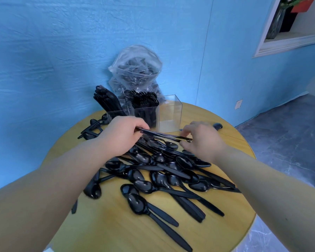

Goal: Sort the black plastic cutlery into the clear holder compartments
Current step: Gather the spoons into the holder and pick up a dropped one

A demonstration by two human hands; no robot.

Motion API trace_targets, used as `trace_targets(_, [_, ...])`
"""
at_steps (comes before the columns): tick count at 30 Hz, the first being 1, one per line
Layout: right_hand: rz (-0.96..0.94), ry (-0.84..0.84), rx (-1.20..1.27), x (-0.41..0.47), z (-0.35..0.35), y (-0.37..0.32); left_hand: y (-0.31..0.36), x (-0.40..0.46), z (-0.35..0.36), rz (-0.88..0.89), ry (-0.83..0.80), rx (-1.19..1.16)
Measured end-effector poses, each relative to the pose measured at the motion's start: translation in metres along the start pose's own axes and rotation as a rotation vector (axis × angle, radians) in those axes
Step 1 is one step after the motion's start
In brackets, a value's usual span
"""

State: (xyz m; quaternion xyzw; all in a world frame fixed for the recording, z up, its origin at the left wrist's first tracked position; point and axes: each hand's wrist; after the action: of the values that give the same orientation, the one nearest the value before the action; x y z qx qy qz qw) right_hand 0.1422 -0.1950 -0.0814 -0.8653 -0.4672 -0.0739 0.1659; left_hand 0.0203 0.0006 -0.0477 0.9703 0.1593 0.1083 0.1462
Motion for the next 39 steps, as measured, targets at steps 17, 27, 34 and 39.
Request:
trace_targets(17, [-0.070,0.007,-0.102,0.009,-0.003,-0.058,-0.023,-0.028,-0.037,-0.089,0.005,-0.171])
trace_targets(27, [-0.097,-0.002,0.554,0.023,-0.014,-0.080,-0.035,-0.026,-0.050,-0.159,0.188,-0.316])
trace_targets(34, [-0.134,0.122,0.687,0.043,-0.020,-0.098,-0.039,-0.029,-0.072,-0.298,0.259,-0.454])
trace_targets(39, [-0.135,0.167,0.425,0.059,-0.017,-0.108,-0.041,-0.023,-0.105,-0.237,0.504,-0.324])
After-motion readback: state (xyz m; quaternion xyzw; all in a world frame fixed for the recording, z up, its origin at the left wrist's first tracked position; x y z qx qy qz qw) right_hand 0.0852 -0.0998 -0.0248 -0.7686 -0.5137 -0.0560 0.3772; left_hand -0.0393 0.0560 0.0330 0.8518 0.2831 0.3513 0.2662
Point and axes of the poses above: each hand's wrist, its own x-axis towards the middle knuckle, its own z-axis out of the palm, y = z × x, and after that the axes turned 9 degrees about -z, right-handed
